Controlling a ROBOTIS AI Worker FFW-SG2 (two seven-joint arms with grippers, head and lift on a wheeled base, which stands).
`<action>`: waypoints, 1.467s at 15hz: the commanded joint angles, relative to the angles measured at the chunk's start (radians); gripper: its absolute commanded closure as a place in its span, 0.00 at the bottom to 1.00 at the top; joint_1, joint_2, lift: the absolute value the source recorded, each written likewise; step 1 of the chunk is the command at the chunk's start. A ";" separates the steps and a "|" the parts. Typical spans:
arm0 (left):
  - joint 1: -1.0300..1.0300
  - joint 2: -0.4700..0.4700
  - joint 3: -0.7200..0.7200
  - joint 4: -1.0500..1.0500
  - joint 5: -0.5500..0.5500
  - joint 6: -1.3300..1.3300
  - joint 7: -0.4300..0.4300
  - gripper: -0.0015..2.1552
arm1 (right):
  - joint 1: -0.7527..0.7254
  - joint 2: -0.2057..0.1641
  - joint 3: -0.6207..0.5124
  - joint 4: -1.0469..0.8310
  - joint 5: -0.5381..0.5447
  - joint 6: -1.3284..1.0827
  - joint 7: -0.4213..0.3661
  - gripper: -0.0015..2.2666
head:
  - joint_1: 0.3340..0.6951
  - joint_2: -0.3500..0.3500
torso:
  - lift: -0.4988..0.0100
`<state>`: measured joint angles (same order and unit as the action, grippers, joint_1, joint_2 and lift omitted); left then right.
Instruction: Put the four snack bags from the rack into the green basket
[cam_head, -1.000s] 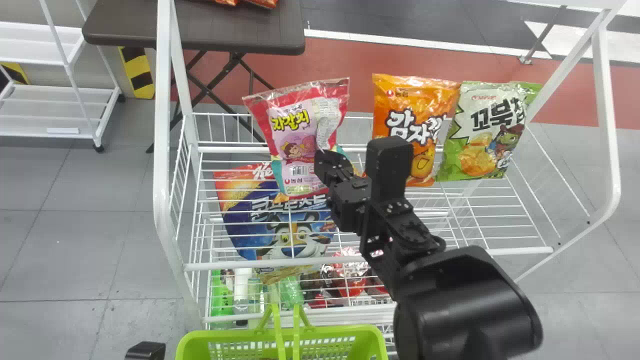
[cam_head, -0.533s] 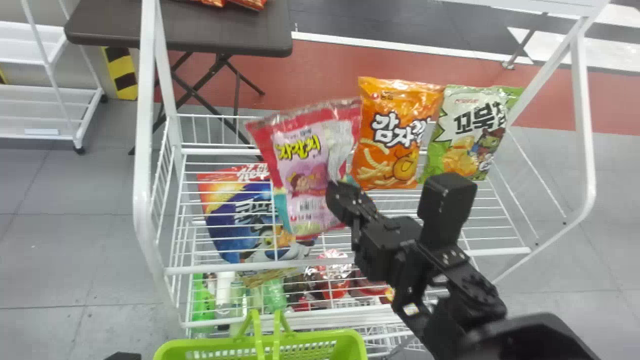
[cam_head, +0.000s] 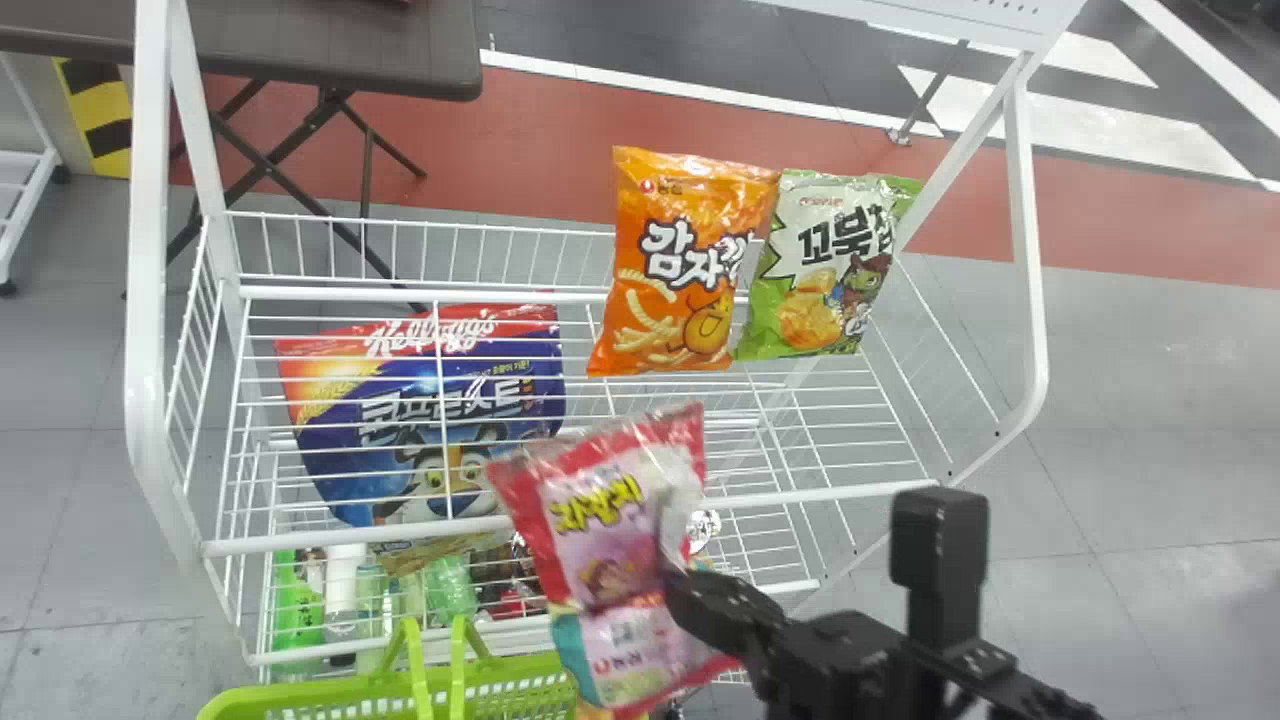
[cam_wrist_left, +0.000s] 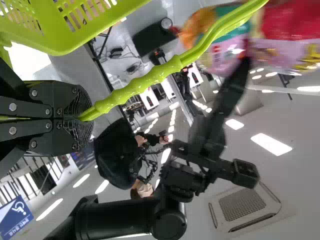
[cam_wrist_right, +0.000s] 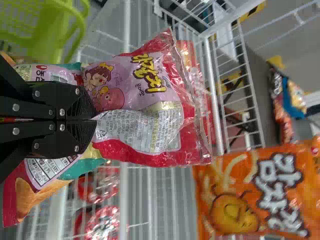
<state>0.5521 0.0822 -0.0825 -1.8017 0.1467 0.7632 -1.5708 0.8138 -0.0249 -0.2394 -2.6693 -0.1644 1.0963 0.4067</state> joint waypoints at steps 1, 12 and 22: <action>0.000 -0.001 -0.002 0.001 -0.003 0.000 -0.010 0.99 | 0.056 0.002 -0.041 -0.018 -0.006 0.057 0.009 0.90 | 1.00 0.00 | 0.97; -0.004 -0.015 -0.008 0.012 -0.009 -0.012 -0.005 0.99 | 0.041 -0.017 0.129 0.088 0.029 0.253 0.073 0.90 | 1.00 0.00 | 0.97; -0.008 -0.015 -0.011 0.007 -0.013 0.000 -0.006 0.99 | 0.005 -0.076 0.322 0.215 0.100 0.090 0.052 0.74 | 1.00 0.00 | 0.97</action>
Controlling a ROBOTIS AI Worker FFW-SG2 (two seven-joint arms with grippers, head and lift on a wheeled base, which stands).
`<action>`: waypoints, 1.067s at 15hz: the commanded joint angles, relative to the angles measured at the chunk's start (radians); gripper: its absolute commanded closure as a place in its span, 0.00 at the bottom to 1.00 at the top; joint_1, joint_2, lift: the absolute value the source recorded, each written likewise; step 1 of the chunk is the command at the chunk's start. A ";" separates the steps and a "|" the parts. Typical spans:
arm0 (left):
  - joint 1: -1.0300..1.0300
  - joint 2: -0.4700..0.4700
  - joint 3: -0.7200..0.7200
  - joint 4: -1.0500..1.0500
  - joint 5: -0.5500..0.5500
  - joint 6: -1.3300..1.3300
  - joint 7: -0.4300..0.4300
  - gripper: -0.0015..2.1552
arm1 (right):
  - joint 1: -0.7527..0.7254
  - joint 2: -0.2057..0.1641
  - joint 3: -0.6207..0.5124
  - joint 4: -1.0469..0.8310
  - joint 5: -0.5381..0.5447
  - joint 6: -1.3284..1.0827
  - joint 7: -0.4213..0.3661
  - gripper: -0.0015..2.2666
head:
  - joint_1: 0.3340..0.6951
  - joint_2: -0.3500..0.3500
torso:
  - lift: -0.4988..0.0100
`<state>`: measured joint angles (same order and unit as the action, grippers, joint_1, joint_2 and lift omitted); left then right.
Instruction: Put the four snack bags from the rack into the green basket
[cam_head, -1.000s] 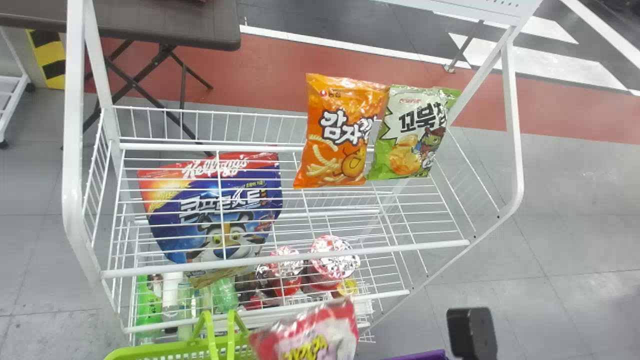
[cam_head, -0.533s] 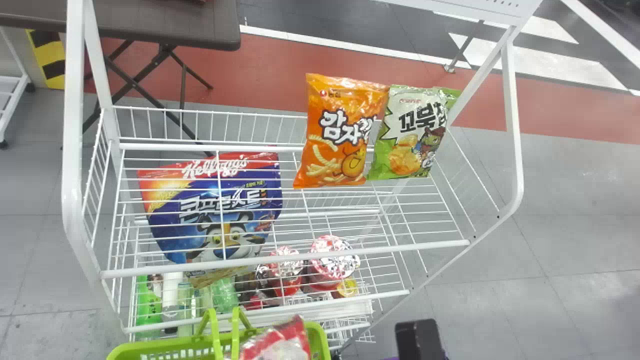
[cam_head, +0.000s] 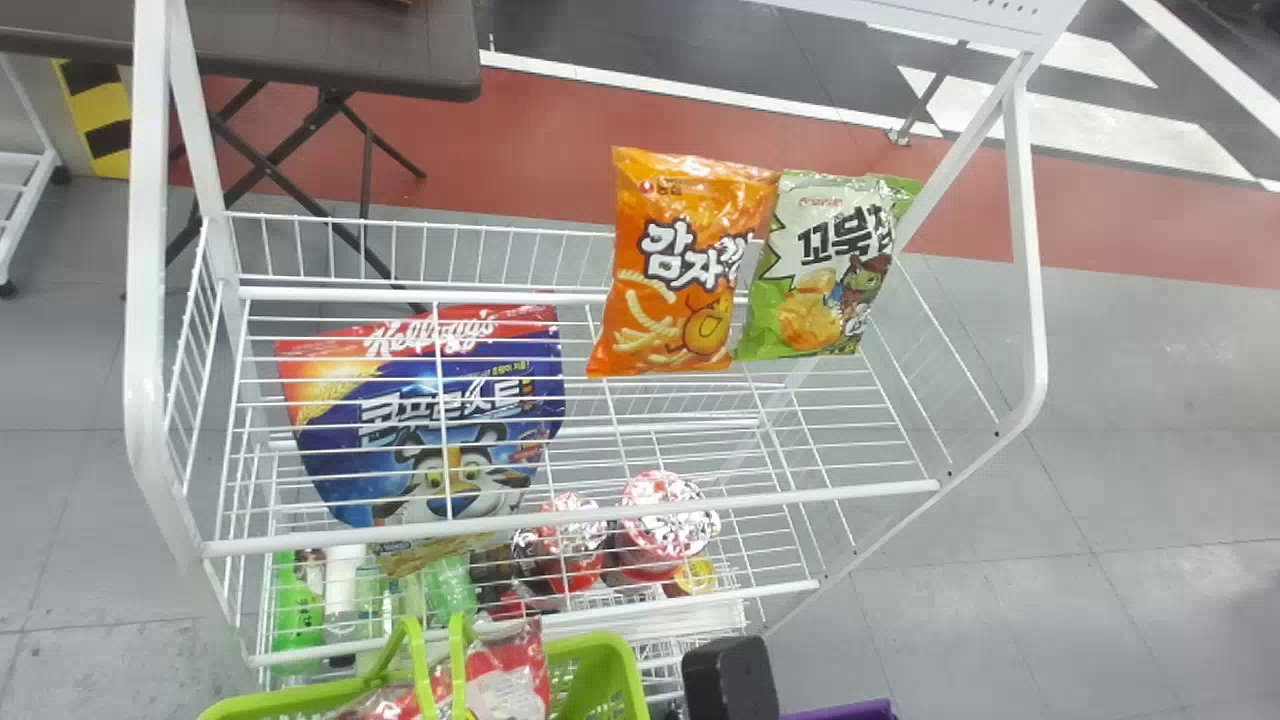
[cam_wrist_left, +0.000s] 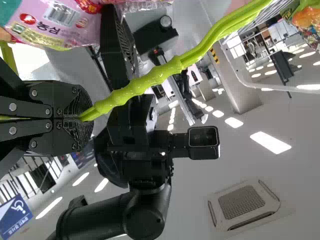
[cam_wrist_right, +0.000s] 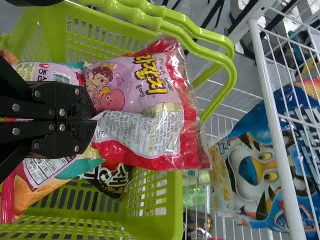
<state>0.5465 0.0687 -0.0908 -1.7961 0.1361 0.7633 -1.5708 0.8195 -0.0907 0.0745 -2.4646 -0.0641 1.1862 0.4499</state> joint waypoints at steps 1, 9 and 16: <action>-0.002 -0.001 -0.004 0.001 -0.004 0.000 -0.006 0.99 | 0.000 -0.015 0.008 0.010 -0.002 0.000 0.015 0.51 | 1.00 0.00 | 0.97; 0.004 -0.001 0.002 0.003 -0.004 -0.003 -0.008 0.99 | 0.015 0.005 -0.174 -0.036 -0.062 -0.024 0.029 0.03 | 1.00 0.00 | 0.97; 0.004 -0.001 -0.018 0.001 -0.023 -0.003 -0.003 0.99 | -0.195 0.055 -0.219 0.164 -0.065 -0.760 -0.175 0.04 | 1.00 0.00 | 0.97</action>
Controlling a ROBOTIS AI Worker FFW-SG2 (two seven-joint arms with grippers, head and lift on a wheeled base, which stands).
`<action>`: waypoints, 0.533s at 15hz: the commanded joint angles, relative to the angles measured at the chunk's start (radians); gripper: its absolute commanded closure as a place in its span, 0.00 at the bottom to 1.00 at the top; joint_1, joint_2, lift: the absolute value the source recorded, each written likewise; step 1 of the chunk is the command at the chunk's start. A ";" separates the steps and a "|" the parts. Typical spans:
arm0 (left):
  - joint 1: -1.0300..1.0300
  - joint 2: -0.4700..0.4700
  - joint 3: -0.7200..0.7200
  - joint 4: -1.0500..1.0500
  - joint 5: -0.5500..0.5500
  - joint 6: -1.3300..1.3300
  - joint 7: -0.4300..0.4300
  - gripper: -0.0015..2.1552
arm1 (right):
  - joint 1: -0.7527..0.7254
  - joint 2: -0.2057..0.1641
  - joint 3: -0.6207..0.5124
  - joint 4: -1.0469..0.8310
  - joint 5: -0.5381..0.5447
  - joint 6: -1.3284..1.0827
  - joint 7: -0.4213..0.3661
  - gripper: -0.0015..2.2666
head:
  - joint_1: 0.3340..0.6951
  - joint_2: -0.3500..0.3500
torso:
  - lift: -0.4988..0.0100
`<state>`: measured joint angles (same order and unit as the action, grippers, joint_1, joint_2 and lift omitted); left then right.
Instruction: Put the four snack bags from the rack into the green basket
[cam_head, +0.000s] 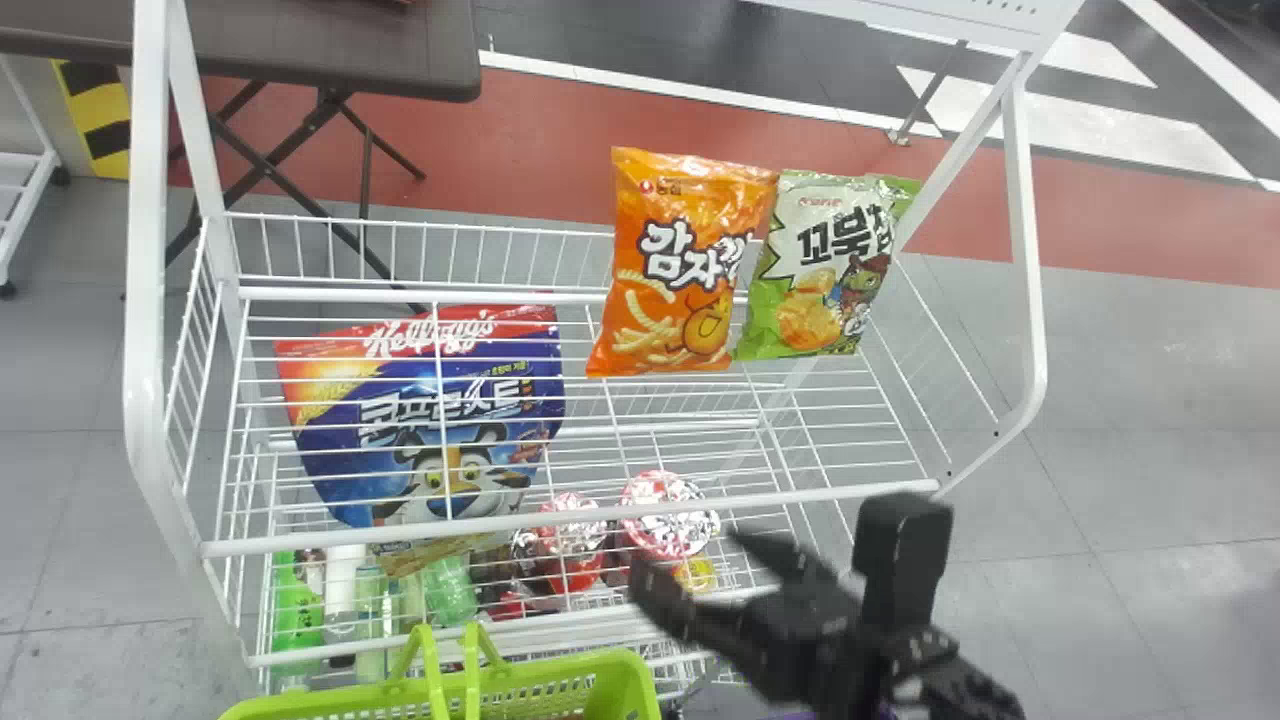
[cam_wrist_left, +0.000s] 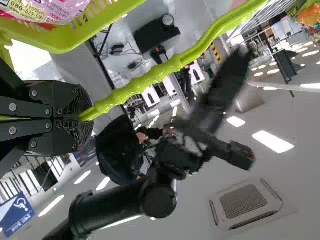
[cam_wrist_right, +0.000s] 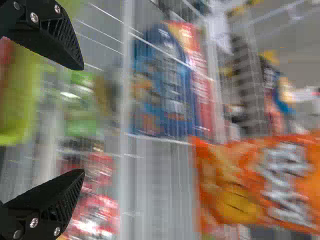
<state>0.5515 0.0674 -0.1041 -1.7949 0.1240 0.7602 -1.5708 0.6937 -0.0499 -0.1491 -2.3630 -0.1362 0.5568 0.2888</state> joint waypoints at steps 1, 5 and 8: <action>-0.004 0.000 -0.006 0.005 -0.010 -0.003 0.003 0.99 | -0.143 0.022 0.019 0.116 0.030 -0.186 -0.048 0.04 | 1.00 0.00 | 0.97; -0.007 0.002 -0.003 0.005 -0.006 0.000 -0.006 0.99 | -0.434 0.022 0.029 0.395 0.073 -0.220 -0.155 0.04 | 1.00 0.00 | 0.97; -0.008 0.002 0.004 0.009 -0.006 -0.006 -0.006 0.99 | -0.553 0.021 0.025 0.559 0.075 -0.303 -0.152 0.04 | 1.00 0.00 | 0.97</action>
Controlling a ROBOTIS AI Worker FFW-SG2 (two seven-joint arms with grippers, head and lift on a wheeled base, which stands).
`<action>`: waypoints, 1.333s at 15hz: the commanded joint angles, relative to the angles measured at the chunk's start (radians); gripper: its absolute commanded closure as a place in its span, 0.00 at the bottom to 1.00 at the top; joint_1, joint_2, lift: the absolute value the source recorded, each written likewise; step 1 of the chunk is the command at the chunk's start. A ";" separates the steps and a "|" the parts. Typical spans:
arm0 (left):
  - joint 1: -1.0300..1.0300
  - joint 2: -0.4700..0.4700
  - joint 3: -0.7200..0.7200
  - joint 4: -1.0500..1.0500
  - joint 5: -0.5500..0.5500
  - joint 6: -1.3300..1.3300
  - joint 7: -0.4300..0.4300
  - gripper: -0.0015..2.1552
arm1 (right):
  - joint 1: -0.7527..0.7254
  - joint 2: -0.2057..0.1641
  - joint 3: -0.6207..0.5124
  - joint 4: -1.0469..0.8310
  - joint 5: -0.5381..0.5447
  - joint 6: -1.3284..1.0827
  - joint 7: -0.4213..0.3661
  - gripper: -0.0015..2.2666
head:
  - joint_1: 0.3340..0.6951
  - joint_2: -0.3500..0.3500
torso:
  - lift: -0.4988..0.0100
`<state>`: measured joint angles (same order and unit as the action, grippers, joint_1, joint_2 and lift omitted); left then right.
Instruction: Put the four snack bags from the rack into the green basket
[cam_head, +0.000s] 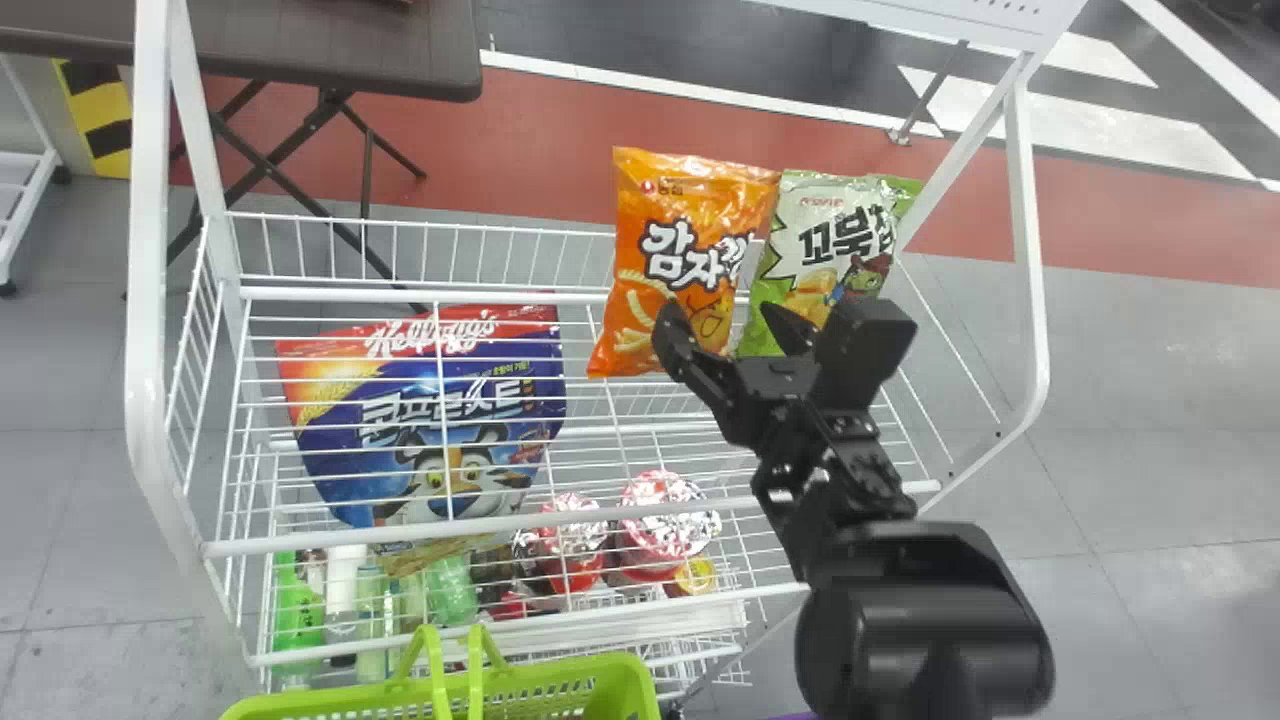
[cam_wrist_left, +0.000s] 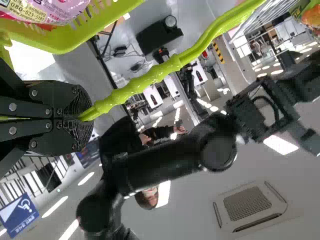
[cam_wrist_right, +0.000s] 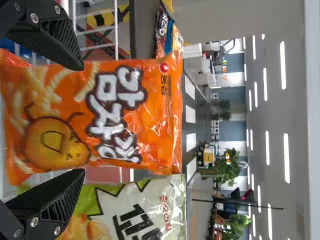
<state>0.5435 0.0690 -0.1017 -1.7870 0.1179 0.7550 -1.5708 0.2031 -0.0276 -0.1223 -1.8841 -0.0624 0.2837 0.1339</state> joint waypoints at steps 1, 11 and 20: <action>-0.002 0.000 0.002 0.001 0.000 -0.001 -0.006 0.99 | -0.100 -0.002 -0.005 0.123 -0.004 -0.027 0.016 0.04 | 1.00 0.00 | 0.97; -0.025 -0.002 -0.016 0.018 -0.003 0.005 0.003 0.99 | -0.071 -0.005 -0.072 0.115 -0.046 0.053 0.188 0.94 | 1.00 0.00 | 0.97; -0.039 -0.002 -0.027 0.032 -0.004 0.014 0.015 0.99 | 0.222 -0.005 -0.080 -0.273 -0.157 0.078 0.267 0.94 | 1.00 0.00 | 0.97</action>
<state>0.5057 0.0671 -0.1288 -1.7563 0.1135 0.7694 -1.5545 0.3480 -0.0322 -0.2123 -2.0533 -0.2116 0.3432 0.4005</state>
